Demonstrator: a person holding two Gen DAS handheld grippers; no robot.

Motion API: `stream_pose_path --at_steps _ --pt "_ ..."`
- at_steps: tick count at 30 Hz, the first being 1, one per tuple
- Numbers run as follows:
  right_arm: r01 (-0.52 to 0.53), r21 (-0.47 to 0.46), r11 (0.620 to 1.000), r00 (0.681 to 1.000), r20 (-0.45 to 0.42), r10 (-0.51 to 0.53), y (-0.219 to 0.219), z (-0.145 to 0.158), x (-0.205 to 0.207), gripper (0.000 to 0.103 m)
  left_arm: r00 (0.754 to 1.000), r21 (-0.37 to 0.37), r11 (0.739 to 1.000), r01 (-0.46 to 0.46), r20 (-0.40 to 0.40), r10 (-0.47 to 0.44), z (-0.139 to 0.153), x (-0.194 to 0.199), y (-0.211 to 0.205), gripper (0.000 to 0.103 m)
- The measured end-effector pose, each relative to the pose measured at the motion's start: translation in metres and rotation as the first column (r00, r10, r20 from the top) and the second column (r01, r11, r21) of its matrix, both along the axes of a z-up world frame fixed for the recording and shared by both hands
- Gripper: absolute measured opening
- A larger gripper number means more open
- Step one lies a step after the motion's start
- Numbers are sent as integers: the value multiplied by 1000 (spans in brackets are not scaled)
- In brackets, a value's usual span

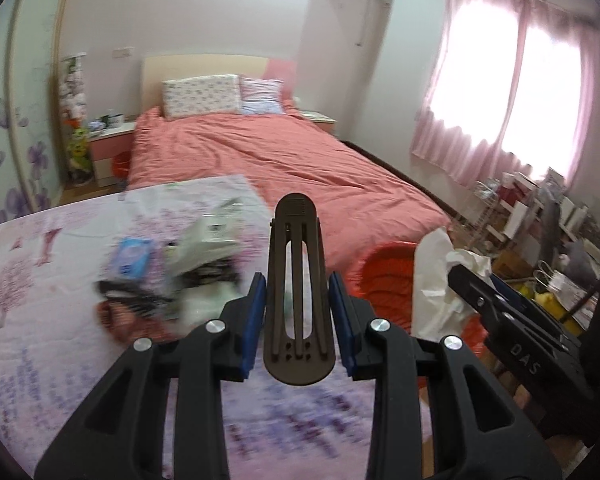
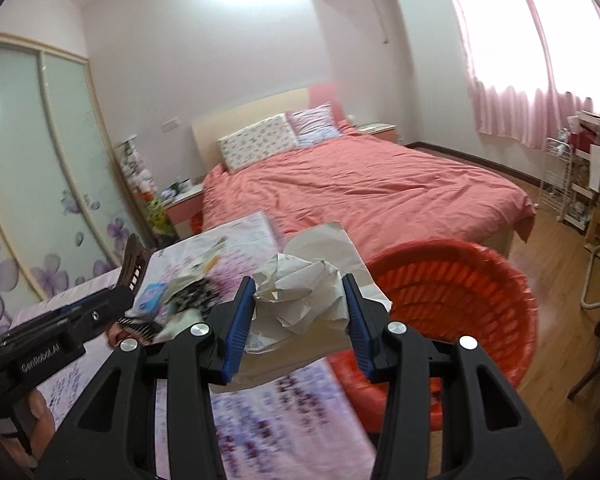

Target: Collect trash

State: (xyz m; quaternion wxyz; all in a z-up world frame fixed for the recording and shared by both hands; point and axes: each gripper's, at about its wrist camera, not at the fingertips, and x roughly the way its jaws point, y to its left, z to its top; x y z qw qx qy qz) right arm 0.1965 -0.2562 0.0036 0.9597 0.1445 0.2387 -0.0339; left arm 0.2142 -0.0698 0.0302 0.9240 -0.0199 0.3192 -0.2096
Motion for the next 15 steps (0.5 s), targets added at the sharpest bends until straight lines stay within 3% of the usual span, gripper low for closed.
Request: stream_pose_path --at_steps 15 --pt "191 59 980 981 -28 -190 -97 -27 4 45 971 -8 973 230 -70 -230 -39 25 -124 32"
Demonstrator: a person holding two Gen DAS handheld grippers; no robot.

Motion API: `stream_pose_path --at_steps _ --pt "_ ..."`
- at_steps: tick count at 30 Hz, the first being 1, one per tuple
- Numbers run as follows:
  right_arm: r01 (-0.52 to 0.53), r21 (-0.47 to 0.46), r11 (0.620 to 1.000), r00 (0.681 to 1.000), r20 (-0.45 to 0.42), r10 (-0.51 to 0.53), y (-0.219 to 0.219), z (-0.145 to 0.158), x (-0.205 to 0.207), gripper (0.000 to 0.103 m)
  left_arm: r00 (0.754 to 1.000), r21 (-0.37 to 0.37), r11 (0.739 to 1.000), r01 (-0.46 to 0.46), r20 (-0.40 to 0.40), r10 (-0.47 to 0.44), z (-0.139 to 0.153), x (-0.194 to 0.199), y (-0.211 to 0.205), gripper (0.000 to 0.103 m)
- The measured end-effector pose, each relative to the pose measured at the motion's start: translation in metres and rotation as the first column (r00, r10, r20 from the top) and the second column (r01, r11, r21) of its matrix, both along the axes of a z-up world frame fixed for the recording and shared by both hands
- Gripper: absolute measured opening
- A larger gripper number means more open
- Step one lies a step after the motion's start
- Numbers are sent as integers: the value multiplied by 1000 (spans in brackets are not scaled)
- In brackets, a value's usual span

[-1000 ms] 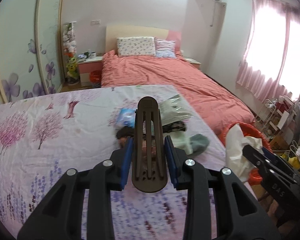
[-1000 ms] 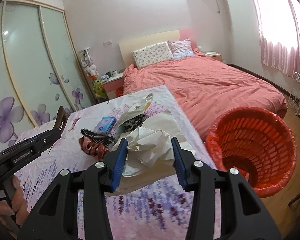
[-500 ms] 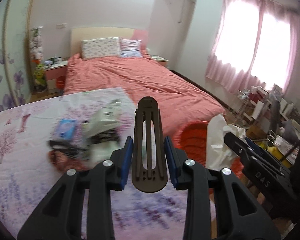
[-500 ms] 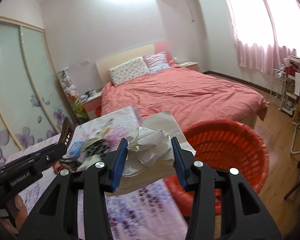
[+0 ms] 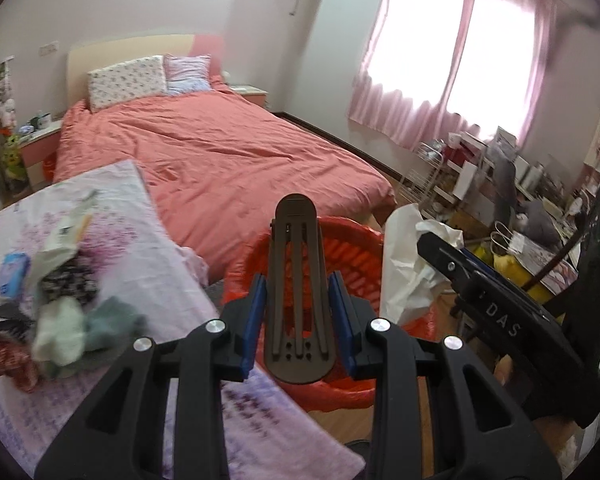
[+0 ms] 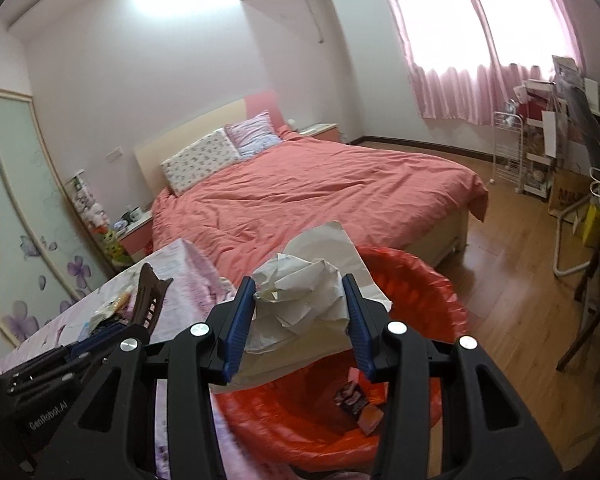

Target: Collect trash

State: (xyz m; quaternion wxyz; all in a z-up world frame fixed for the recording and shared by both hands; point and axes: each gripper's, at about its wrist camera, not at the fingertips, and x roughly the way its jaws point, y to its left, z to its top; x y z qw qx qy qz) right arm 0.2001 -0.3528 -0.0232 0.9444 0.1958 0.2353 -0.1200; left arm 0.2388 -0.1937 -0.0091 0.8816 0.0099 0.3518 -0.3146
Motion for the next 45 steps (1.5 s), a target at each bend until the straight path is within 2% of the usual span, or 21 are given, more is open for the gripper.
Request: stream_pose_path --at_steps 8,10,12,19,25,31,36,41,45 --pt "26 36 999 999 -19 -25 -20 -11 7 46 999 42 999 30 -46 -28 -28 16 -37 33" --pt "21 53 998 1000 -24 -19 -25 -15 11 49 998 51 998 28 -63 -24 -33 21 -39 40" --pt "18 55 998 999 -40 -15 -26 -20 15 58 997 68 998 8 -73 -3 -40 25 -38 48" --pt "18 24 1000 997 -69 -17 -17 -21 9 60 996 123 991 -62 -59 69 -48 29 -13 53" --pt "0 6 1000 997 -84 0 -9 -17 12 60 992 177 976 -126 2 127 -42 18 22 60" --pt "-38 -7 999 995 -90 37 17 -11 15 60 980 190 962 -198 47 192 -31 9 63 67" --pt "-74 -46 996 994 -90 69 46 -5 16 60 956 189 937 -292 94 279 -19 -1 108 73" --pt "-117 -109 987 990 -86 108 78 0 16 65 908 186 890 -416 130 397 -15 -11 167 77" --pt "-171 -152 973 983 -94 158 109 -2 16 65 871 171 854 -491 95 481 -23 -7 210 78"
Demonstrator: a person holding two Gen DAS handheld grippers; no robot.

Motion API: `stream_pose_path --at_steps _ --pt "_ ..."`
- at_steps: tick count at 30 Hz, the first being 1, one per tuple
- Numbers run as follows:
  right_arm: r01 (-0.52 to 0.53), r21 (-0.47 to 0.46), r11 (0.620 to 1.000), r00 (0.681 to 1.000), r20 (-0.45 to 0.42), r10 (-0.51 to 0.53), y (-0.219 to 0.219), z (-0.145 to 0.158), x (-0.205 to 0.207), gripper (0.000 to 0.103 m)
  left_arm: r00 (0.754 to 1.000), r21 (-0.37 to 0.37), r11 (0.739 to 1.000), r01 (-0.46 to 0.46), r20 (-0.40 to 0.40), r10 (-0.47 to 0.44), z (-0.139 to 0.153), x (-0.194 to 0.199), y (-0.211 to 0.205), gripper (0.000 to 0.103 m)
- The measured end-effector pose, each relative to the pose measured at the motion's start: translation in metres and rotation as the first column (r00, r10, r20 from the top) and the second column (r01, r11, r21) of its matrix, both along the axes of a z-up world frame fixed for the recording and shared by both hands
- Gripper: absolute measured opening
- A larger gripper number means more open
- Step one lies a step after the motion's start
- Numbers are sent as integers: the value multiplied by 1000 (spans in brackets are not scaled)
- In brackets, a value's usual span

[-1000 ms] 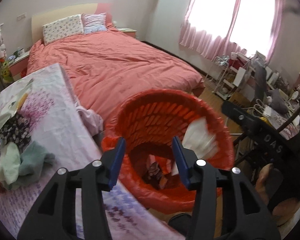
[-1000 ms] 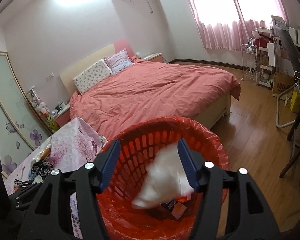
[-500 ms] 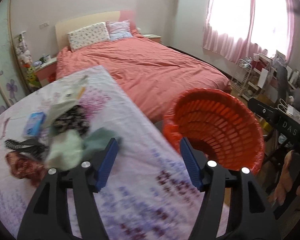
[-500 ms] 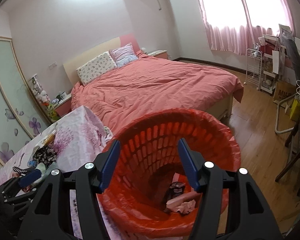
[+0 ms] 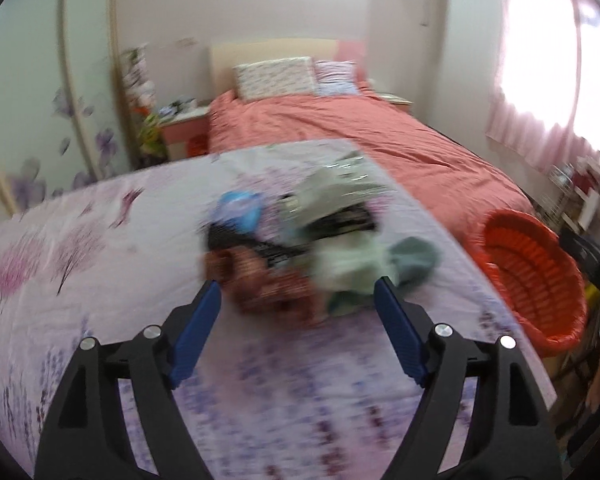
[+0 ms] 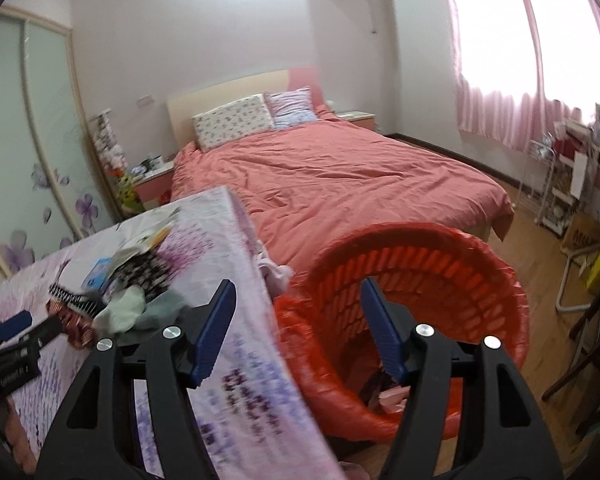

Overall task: Collect trash
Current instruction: 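Return both tools over the bed and grasp the brown plaid scarf with the left tool, then grasp the green cloth with the right tool while the left tool holds the scarf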

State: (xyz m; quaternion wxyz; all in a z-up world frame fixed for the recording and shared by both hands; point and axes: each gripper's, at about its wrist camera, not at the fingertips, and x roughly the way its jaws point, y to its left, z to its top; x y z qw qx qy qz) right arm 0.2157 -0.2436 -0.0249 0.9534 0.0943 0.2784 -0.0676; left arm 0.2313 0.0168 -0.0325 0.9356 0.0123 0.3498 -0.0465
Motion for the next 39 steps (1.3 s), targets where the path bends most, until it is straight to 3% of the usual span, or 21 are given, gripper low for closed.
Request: stream_pose_path --at_steps 6,10,15,19,20,22,24,31,39 --pt "-67 -38 997 997 -27 66 33 -7 1 65 995 -115 990 -82 -68 75 -15 16 37 77" --pt "-90 -36 995 996 -32 89 45 -7 3 65 992 -109 989 -100 -86 91 -21 32 33 75" --pt "-115 -41 993 993 -44 113 55 -9 5 65 986 -114 988 -100 -146 83 -40 46 31 62" --pt "-130 -40 991 990 -58 127 63 -13 7 65 989 -134 988 -76 -137 57 -45 44 32 55" --pt "-133 -38 990 990 -61 130 65 -14 7 65 988 -138 988 -70 -144 50 -47 45 33 50" --pt "-142 -35 989 988 -66 139 71 -15 8 65 987 -157 986 -52 -160 26 -51 48 33 31" --pt "-152 -39 988 987 -66 149 76 -15 7 65 986 -181 982 -43 -166 13 -51 49 37 27" --pt "-169 -59 984 984 -73 164 88 -18 10 65 991 -117 992 -39 -128 24 -39 27 64 23" --pt "-166 -35 986 982 -97 162 100 -27 25 65 981 -6 987 -163 -108 162 -39 18 132 26"
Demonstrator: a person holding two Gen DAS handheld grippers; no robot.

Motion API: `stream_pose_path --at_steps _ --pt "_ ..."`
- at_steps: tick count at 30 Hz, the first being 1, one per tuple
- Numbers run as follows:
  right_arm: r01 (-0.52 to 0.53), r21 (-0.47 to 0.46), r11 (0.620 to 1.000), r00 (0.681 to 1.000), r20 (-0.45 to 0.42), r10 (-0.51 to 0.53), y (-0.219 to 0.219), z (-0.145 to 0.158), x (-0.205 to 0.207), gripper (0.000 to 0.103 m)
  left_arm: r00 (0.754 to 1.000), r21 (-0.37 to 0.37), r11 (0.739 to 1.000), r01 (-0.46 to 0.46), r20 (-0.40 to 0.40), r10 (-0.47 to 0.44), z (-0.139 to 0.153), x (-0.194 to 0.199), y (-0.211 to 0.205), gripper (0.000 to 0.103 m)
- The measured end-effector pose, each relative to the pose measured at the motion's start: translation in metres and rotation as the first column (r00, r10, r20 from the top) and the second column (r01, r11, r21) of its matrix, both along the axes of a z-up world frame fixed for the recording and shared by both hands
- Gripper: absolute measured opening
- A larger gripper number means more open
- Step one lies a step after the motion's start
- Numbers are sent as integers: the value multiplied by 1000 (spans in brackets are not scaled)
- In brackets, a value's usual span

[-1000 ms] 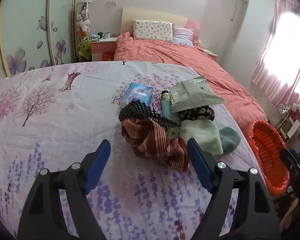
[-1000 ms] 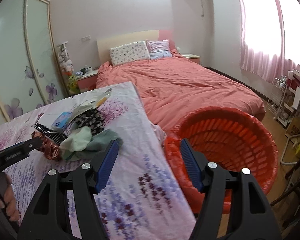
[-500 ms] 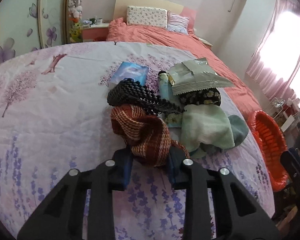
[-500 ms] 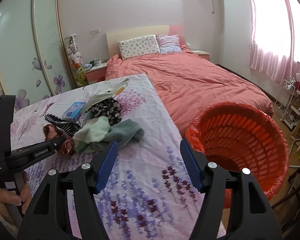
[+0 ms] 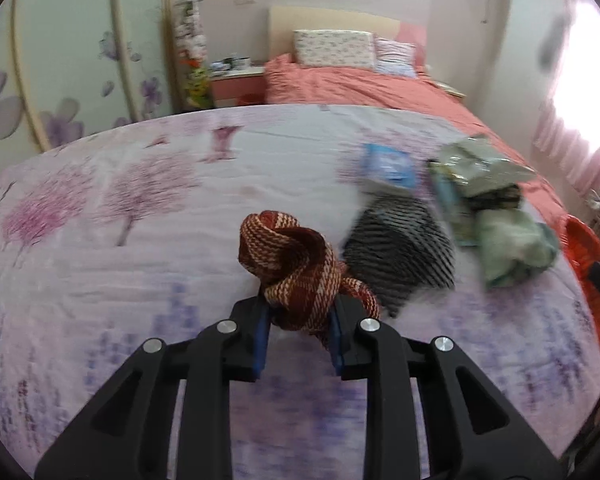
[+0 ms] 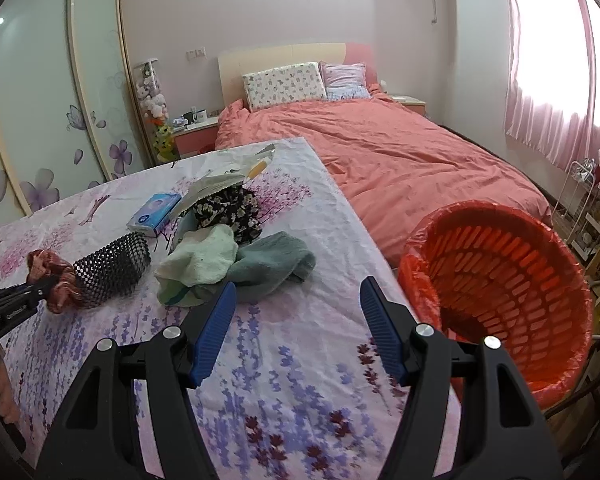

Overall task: Collect trash
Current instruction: 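Grasp the green cloth with the right tool while the left tool holds the scarf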

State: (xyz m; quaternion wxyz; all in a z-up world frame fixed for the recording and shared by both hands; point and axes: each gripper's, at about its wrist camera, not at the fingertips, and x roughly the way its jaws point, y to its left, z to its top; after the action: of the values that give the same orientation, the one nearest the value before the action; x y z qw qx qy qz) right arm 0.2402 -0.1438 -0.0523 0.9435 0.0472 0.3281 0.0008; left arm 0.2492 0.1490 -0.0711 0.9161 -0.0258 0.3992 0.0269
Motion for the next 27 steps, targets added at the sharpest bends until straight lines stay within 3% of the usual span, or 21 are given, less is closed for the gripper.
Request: stream_pose_path --at_steps 5,11,15,18,27 --pt "-4 -2 1000 1000 -6 4 13 -7 14 63 997 4 997 -72 -23 72 -11 8 27 35" --pt "53 -18 998 998 -26 -53 16 -16 35 55 997 -18 997 -76 -26 76 -16 7 31 38" --pt "98 14 995 994 -45 -97 10 -17 46 54 994 -46 994 -95 -53 93 -20 10 37 47" --pt "113 7 994 991 -77 -113 11 -21 51 54 993 -73 992 -103 -62 99 -22 10 41 48" --pt "186 44 982 976 -122 -180 -4 -27 52 54 993 -58 993 -104 -65 100 -22 11 38 48"
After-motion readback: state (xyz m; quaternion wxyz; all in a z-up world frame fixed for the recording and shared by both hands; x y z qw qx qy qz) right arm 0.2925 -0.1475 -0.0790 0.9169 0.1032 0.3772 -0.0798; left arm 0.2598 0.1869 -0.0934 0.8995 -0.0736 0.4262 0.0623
